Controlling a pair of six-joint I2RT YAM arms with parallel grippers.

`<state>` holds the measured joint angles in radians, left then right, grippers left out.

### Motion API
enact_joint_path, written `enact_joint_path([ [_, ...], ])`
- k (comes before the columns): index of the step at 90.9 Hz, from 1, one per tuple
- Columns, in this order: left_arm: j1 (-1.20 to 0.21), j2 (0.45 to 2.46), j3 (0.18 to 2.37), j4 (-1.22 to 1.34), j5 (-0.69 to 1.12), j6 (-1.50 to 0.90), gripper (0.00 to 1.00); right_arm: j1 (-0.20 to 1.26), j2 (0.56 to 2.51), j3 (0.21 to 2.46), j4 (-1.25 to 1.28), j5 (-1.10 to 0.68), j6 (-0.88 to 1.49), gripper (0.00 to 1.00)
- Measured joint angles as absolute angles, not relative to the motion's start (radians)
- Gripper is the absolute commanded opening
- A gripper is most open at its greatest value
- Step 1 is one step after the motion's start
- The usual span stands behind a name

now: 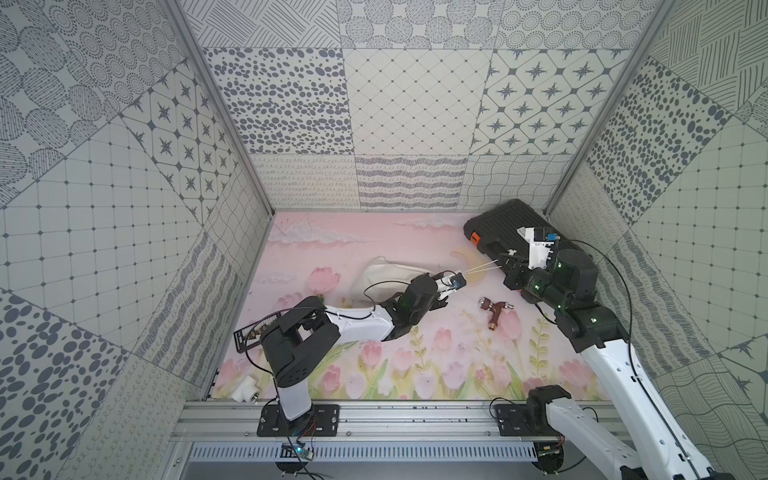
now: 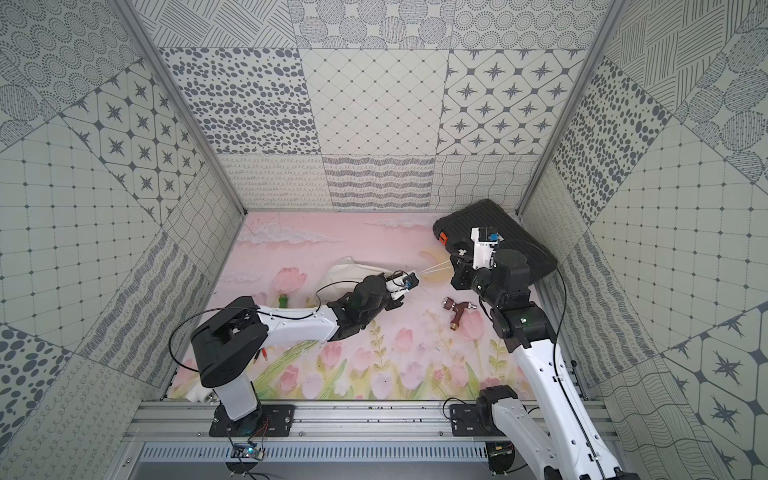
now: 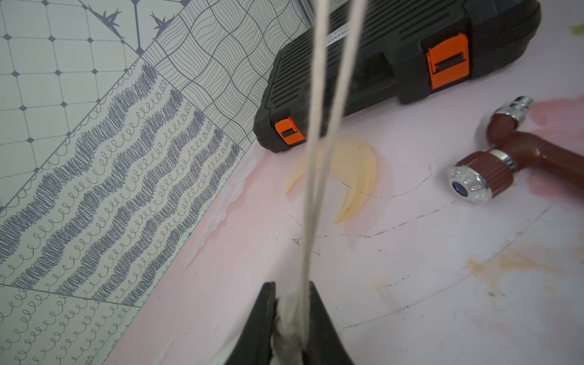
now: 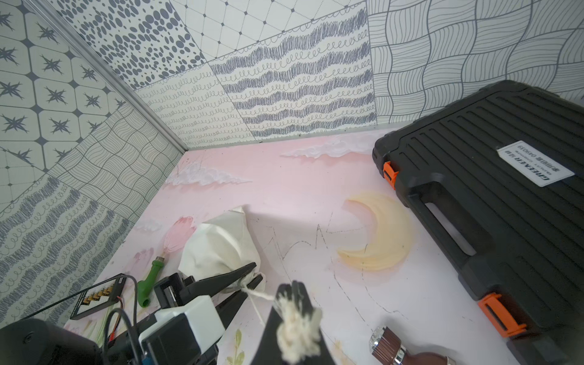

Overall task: Close the soil bag
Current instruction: Frap the soil bag at the center of the board.

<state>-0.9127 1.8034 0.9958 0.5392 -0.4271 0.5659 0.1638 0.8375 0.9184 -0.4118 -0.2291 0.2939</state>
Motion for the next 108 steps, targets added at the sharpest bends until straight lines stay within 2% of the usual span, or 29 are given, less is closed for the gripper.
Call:
enact_joint_path([
  [35, -0.908, 1.769, 0.966, 0.482, -0.405, 0.491, 0.13, 0.126, 0.834, 0.918, -0.476, -0.266, 0.289, 0.0],
  [61, -0.841, 1.688, 0.904, 0.484, -0.379, 0.475, 0.13, 0.131, 0.89, 0.918, -0.451, -0.427, 0.326, 0.0],
  [77, -0.801, 1.613, 0.845, 0.462, -0.377, 0.492, 0.23, 0.2, 0.931, 0.918, -0.373, -0.444, 0.338, 0.0],
  [93, -0.802, 1.512, 0.764, 0.329, -0.439, 0.513, 0.44, 0.224, 0.929, 0.918, -0.236, -0.414, 0.338, 0.0],
  [108, -0.826, 1.427, 0.787, 0.207, -0.445, 0.519, 0.62, 0.231, 0.924, 0.918, -0.134, -0.405, 0.337, 0.0],
])
